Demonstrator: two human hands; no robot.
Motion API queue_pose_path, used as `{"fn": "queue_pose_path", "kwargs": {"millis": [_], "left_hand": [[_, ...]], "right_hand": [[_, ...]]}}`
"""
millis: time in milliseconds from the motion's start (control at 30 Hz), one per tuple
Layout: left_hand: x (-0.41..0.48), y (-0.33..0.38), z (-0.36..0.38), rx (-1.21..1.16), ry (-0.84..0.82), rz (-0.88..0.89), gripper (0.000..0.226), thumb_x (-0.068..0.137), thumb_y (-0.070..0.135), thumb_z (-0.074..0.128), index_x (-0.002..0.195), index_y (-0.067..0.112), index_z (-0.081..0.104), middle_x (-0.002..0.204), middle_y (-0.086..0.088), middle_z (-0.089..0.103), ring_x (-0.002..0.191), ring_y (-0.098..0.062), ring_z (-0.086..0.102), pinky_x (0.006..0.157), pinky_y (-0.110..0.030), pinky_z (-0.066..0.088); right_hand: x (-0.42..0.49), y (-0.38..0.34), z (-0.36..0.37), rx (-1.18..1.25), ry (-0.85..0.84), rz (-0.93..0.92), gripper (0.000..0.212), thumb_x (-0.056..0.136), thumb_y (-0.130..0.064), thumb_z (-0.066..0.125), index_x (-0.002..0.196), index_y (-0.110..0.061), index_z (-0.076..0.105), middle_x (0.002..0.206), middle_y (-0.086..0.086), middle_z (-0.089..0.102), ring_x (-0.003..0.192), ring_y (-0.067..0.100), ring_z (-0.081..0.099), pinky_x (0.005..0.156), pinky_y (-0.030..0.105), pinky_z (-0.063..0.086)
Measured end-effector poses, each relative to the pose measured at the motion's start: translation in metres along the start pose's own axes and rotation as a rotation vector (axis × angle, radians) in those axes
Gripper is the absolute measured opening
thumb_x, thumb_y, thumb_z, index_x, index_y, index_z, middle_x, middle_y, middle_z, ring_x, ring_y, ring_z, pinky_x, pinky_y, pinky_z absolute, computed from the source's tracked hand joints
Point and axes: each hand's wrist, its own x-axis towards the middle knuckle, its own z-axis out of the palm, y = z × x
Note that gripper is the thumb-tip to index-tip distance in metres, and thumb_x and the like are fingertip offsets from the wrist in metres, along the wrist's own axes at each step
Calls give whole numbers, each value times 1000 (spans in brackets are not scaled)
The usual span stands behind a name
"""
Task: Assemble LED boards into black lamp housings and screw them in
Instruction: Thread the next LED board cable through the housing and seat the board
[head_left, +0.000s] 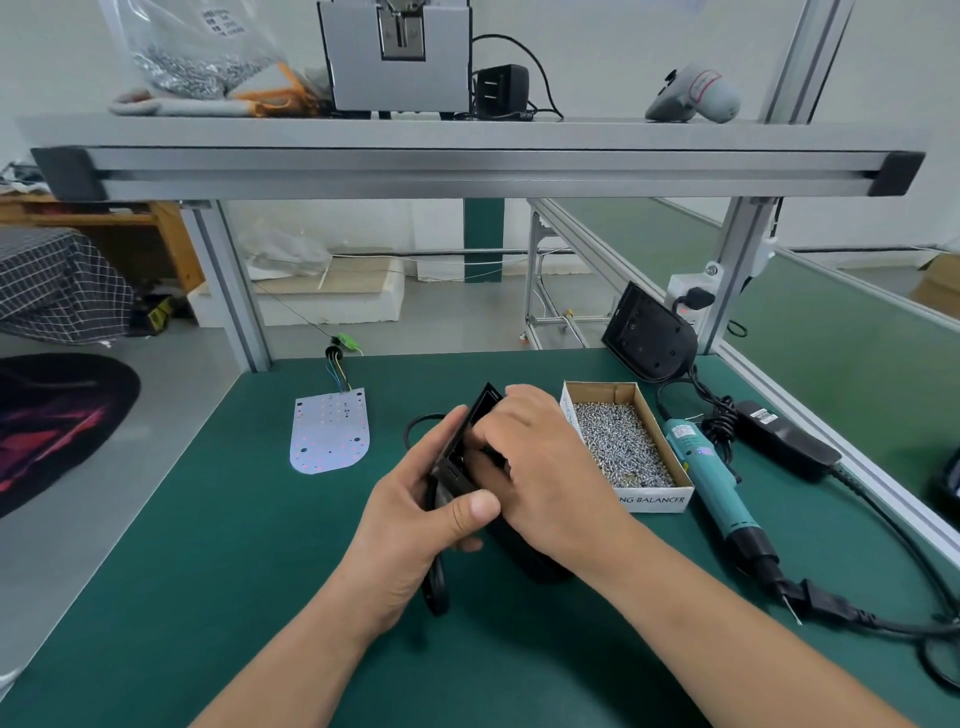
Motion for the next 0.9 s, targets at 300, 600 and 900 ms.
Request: {"fn": "queue_pose_path", "kwargs": {"millis": [300, 600, 900], "left_hand": [[2, -5, -6, 23, 28, -3, 82, 65, 46, 93, 141, 50, 62, 92, -2, 64, 83, -15, 57, 72, -38, 62], [2, -5, -6, 16, -6, 14, 82, 64, 40, 95, 138, 55, 62, 84, 10, 70, 75, -12, 64, 72, -32, 61], [3, -5, -2, -8, -1, 18, 86, 68, 37, 92, 146, 46, 58, 113, 1, 74, 97, -15, 67, 84, -42, 64]], "right_hand": [[-2, 9, -3, -85, -185, -44, 12, 100, -18, 53, 105, -16, 65, 98, -5, 60, 106, 17, 54, 120, 38, 23], [2, 8, -1, -54, 19, 15, 7, 87, -19, 70, 81, -17, 68, 78, -7, 62, 99, 16, 52, 107, 40, 32], [2, 7, -5, -33, -44, -2, 6, 92, -20, 66, 87, -20, 70, 87, -11, 61, 108, 13, 49, 104, 36, 33]]}}
